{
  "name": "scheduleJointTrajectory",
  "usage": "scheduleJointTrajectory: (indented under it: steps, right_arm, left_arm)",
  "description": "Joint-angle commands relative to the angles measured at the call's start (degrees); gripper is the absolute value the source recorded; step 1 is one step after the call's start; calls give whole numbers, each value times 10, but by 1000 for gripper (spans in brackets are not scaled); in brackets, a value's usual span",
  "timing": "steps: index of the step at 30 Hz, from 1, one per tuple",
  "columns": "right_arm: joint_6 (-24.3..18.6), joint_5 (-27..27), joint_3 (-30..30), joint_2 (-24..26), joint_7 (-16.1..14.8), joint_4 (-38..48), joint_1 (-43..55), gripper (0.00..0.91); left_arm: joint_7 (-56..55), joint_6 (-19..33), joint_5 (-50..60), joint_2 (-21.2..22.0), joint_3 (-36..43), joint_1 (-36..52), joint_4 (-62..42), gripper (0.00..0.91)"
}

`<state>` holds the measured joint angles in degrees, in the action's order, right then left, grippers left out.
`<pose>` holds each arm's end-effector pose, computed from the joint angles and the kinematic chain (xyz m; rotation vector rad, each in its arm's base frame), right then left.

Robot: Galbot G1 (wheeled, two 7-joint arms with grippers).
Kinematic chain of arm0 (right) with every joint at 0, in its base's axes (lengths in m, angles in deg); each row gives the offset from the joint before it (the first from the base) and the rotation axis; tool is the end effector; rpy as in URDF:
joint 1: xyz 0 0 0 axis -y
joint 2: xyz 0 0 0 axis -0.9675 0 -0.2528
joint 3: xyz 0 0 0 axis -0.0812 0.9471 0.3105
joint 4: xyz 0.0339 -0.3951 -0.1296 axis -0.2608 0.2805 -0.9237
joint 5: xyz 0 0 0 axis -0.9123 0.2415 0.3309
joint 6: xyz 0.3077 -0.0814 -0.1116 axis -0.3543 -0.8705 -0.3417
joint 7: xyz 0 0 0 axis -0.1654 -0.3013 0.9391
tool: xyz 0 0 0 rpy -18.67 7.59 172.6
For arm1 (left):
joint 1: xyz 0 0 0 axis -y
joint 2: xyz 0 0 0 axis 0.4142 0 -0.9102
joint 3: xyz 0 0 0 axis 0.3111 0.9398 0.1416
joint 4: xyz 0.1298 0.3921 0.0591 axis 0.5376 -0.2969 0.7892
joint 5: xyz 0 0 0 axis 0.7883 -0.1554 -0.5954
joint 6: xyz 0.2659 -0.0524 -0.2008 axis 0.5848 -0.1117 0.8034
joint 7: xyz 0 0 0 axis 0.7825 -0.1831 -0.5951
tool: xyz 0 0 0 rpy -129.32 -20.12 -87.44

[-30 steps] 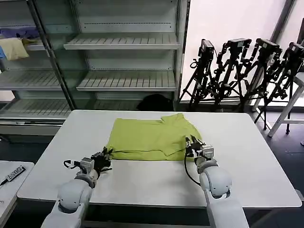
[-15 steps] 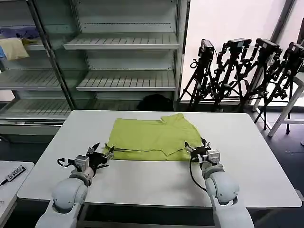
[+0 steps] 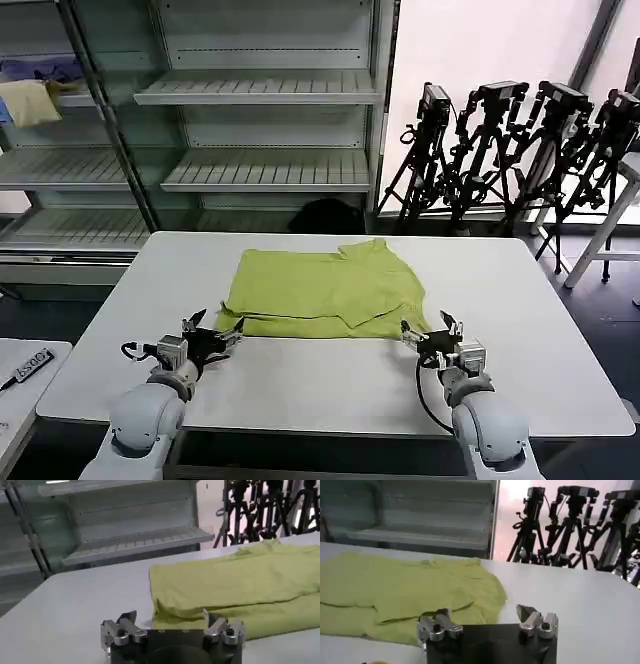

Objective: Fold and organize the clothes.

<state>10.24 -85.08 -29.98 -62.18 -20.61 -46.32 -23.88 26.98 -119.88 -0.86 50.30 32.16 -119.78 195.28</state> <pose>0.2622 -0.0506 -0.3306 0.1208 -2.7856 0.1038 0.2937 0.0960 -0.3378 -0.1918 -2.7427 -0.2002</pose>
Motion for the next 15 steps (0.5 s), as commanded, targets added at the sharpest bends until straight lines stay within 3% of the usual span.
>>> scheduleJointTrajectory:
  steps: [1,2,3,4,5,9,12,13,14,15]
  right_arm:
    - [0,-3,-14,0,-3,10,-17,846]
    - [0,-4,-14,0,-4,13,-17,806]
    - [-1,-3,-15,-1,-5,18,-17,645]
    - [-1,-3,-14,-2,-5,19,-18,574]
    - [-1,-3,-14,-2,-5,22,-18,353]
    - [-2,6,-9,-4,-6,34,-19,40]
    - [-3,9,-8,-10,-7,36,-16,0]
    - [-2,10,-7,-11,-6,36,-15,0]
    - [-2,10,-7,-11,-6,36,-15,0]
    - [-1,11,-6,-10,-6,35,-14,0]
  left_arm:
    - [1,5,-2,2,-2,-5,-13,907]
    - [1,6,-2,2,-2,-5,-14,907]
    - [1,7,-2,2,-3,-5,-15,907]
    - [1,7,-2,3,-3,-4,-15,907]
    - [2,7,-3,3,-3,-4,-16,907]
    - [1,7,-3,4,-3,-3,-20,907]
    - [2,7,-4,4,-3,-3,-26,877]
    - [2,7,-4,4,-3,-4,-29,756]
    - [2,7,-4,4,-3,-4,-29,695]
    - [3,7,-3,4,-3,-5,-31,544]
